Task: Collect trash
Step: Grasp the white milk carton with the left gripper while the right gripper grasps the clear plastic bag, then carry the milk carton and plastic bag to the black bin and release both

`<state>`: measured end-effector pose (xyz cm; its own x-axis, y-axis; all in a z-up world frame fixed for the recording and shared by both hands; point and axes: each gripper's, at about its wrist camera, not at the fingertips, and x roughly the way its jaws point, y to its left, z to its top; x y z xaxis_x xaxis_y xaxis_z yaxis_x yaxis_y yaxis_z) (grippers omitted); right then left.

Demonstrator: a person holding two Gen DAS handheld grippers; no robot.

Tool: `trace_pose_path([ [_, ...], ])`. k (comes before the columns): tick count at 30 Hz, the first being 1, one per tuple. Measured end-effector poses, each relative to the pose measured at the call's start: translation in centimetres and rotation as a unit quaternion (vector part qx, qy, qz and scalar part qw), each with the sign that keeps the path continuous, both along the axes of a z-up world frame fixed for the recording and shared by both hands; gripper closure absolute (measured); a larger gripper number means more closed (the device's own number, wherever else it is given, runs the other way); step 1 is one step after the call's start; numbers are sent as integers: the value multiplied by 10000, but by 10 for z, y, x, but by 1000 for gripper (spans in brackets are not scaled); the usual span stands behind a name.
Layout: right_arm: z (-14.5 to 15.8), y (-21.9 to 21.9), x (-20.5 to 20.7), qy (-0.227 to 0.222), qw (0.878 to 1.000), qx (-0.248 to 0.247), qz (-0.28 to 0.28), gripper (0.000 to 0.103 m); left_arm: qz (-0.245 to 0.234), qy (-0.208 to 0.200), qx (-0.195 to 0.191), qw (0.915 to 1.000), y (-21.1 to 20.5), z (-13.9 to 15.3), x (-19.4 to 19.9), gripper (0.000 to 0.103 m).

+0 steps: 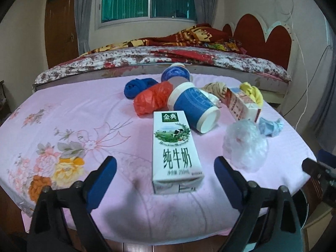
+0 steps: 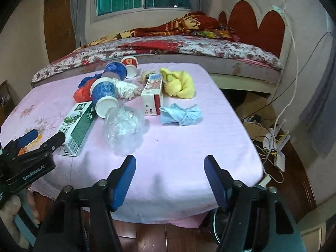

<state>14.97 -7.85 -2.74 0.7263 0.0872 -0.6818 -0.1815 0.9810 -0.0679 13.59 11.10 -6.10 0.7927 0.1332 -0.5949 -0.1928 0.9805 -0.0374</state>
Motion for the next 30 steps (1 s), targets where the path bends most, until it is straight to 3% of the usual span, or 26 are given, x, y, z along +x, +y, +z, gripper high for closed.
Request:
trace_pose_path([
  [4,-11,9,14,129,9998,27,133,34,33,173,122,9998,1,-12,19,13],
  [7,-17,19,23,184,9993,40,312,34,-22,351,-3,9994,10,-21,30,23],
  [9,-19,28,28,198,9987,50,459,34,-180,346,-157,9991,16,-22,29,47],
  [14,-28,56,45,224,9965,26,809,34,-249,261,-79,9993,23,-20,22,48],
  [20,-48,75,72,443,9956,110,812,36,-237,206,-256,9992,34,-15,18,48],
  [22,-52,76,78,519,9951,224,814,47,-249,179,-261,9992,37,-12,16,48],
  [27,-47,81,82,366,9954,332,821,51,-347,106,-176,9992,38,-4,9,48],
  [29,-43,83,83,341,9943,432,912,88,-360,77,-159,9992,38,-2,6,48],
  [30,-43,82,84,415,9931,525,967,95,-388,72,-151,9991,38,0,5,48],
])
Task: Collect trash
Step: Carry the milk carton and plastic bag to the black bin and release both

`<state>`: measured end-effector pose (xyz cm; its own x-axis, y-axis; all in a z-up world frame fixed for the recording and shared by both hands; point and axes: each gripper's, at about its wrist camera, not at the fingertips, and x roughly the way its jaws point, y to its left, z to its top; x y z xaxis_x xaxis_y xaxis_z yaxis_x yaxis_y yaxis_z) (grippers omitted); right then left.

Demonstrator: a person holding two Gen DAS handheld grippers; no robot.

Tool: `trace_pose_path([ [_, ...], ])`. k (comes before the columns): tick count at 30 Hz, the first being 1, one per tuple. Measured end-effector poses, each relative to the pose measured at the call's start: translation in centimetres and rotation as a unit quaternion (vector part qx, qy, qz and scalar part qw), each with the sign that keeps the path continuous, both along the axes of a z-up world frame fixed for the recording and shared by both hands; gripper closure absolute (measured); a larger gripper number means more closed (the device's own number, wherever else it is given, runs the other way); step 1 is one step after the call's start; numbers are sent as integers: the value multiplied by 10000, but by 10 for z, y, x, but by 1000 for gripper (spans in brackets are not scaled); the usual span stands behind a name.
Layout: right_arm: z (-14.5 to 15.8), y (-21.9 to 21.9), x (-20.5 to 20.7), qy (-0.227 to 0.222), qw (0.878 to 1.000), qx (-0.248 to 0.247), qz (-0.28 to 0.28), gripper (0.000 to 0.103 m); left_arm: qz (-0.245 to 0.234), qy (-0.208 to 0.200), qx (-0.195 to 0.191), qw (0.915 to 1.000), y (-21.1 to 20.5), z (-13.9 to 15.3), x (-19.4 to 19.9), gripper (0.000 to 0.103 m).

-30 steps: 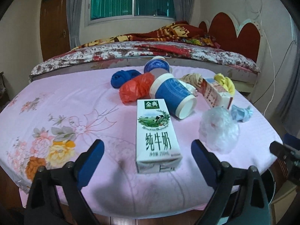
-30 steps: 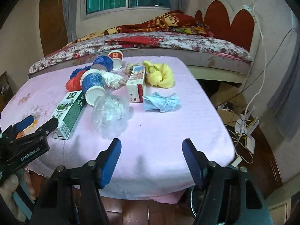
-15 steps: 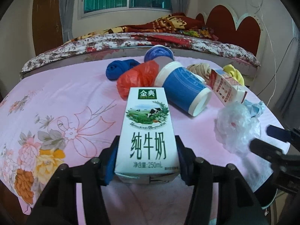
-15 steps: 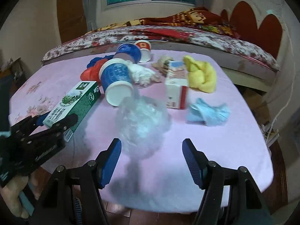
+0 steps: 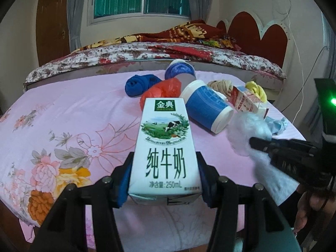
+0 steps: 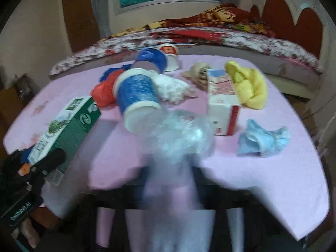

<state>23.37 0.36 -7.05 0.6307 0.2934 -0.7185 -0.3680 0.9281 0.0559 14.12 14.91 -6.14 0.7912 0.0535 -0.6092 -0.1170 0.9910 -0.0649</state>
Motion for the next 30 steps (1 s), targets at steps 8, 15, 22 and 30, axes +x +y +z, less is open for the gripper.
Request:
trace_pose_path([
  [8,13,-15,-19,-183,9998,105,-5,96,-133,-34,29,9999,-6,2,-10,48],
  [15,30,-57,-49,-352,9990,44,-283,96,-398,-161,37,9991,-29,10,-21,48],
  [22,46,-134,-84,-458,9939,64,-1000,96,-914,-276,-4,9954,-76,20,-28,48],
  [30,63,-197,-118,-619,9865,62,-1512,95,-1622,-420,41,9859,-141,34,-42,48],
])
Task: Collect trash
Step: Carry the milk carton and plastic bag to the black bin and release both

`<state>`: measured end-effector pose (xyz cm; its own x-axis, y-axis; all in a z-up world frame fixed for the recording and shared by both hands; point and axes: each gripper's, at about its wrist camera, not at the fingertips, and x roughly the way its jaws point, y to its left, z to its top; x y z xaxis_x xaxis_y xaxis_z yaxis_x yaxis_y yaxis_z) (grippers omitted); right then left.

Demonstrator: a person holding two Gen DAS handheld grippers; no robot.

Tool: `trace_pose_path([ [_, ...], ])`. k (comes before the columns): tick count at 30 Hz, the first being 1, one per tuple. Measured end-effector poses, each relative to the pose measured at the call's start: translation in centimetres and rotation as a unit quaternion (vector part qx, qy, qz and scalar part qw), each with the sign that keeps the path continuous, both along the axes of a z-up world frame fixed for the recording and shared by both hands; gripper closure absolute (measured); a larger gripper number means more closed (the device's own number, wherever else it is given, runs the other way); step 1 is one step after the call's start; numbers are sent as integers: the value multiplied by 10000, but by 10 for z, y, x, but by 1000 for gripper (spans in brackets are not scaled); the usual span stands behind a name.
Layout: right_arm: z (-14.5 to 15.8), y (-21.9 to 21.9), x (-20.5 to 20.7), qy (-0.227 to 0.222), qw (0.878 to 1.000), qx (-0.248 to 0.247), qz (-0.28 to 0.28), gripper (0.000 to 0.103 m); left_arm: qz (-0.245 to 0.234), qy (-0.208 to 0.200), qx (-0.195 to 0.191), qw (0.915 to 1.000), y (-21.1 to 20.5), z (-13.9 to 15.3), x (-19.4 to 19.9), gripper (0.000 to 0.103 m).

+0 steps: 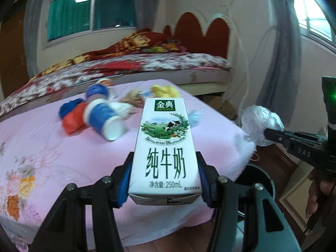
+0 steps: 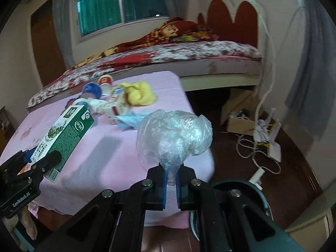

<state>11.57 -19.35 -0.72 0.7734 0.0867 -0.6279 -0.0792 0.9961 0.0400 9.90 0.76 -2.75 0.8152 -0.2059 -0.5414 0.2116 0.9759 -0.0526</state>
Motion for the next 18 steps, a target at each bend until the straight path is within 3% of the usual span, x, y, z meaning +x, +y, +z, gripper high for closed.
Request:
trace_pose_path([
  [9,-4,-67,-34,88,9982,-61,-598,95,-754,99,60,9971,-66,-6,-12,48],
  [18,-37,-132,-64,495,9932,-23,-1058,95,-1676,448,157,9847,-137,-28,-29,48],
])
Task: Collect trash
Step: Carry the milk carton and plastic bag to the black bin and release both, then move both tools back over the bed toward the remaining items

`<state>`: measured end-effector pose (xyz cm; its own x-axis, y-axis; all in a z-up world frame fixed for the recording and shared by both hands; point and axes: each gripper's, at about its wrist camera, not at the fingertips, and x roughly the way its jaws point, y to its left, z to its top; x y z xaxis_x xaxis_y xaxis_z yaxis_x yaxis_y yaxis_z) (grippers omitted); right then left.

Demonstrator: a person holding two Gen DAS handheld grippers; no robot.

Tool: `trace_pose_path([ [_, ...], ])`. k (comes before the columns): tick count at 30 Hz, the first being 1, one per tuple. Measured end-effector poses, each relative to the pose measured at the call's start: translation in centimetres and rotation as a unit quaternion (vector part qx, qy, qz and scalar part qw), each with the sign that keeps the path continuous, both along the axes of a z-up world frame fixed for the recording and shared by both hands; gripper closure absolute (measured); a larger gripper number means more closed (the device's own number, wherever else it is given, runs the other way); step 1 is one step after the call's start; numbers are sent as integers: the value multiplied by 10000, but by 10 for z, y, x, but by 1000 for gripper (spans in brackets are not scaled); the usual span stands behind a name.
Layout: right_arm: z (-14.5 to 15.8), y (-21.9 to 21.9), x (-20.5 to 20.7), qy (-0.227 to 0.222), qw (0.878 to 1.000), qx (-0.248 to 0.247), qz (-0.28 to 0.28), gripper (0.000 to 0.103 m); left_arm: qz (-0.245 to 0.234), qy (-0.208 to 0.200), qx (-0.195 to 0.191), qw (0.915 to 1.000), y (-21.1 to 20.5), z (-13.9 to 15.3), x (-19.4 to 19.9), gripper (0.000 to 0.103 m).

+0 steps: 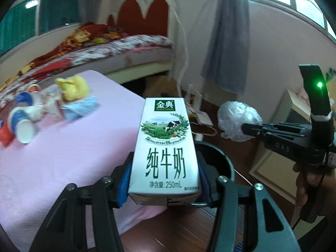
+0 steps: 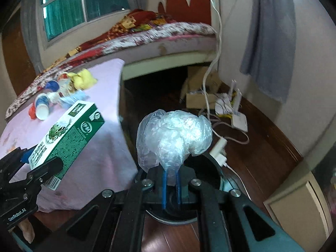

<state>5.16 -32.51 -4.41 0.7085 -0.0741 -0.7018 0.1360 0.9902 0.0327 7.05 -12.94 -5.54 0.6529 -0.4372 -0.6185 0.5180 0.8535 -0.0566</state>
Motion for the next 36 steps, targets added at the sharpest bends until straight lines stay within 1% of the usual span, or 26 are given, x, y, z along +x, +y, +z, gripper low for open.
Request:
trace_pose_path([
  [4,-20,-20,-8,202,9998,14,-54,95,-265,258,97,9993,-25,-17,-2,48],
  [9,-48,-35,-9,492,9988,42,50,95,-417,563,258,9972,-43,-43,6,48],
  [11,-58,-40,-5,557,9983,150,111,95,-419,681,318,9963,-47,-53,11,48],
  [15,-77,-42,8,691,9972,160,239,95,-411,953,411,9938,-55,-73,22,48],
  [19,-98,-44,23,905,9949,185,396,95,-365,1110,441,9922,-60,-86,35,48],
  [22,-111,-44,34,1021,9935,196,472,94,-340,1287,439,9901,-62,-96,41,44],
  [23,-115,-46,38,1076,9929,164,488,91,-219,1335,515,9895,-63,-99,42,30],
  [24,-123,-47,42,1239,9913,28,441,70,-165,1368,503,9892,-63,-102,45,15],
  [25,-129,-48,44,1383,9897,-102,340,34,-144,1390,401,9894,-59,-101,44,9],
  [26,-133,-50,43,1443,9890,-187,276,22,-60,1335,389,9903,-55,-100,41,3],
  [27,-134,-53,40,1390,9898,-200,240,19,56,1209,472,9915,-51,-96,37,3],
  [29,-134,-60,37,1421,9896,-202,69,19,129,1125,498,9923,-45,-93,32,3],
  [31,-128,-66,32,1390,9903,-72,-43,19,201,1085,478,9927,-37,-88,26,2],
  [34,-115,-67,25,1342,9908,-21,-159,19,324,967,465,9937,-29,-77,19,2],
  [36,-99,-60,20,1269,9917,-117,-185,19,409,904,410,9942,-23,-67,17,2],
])
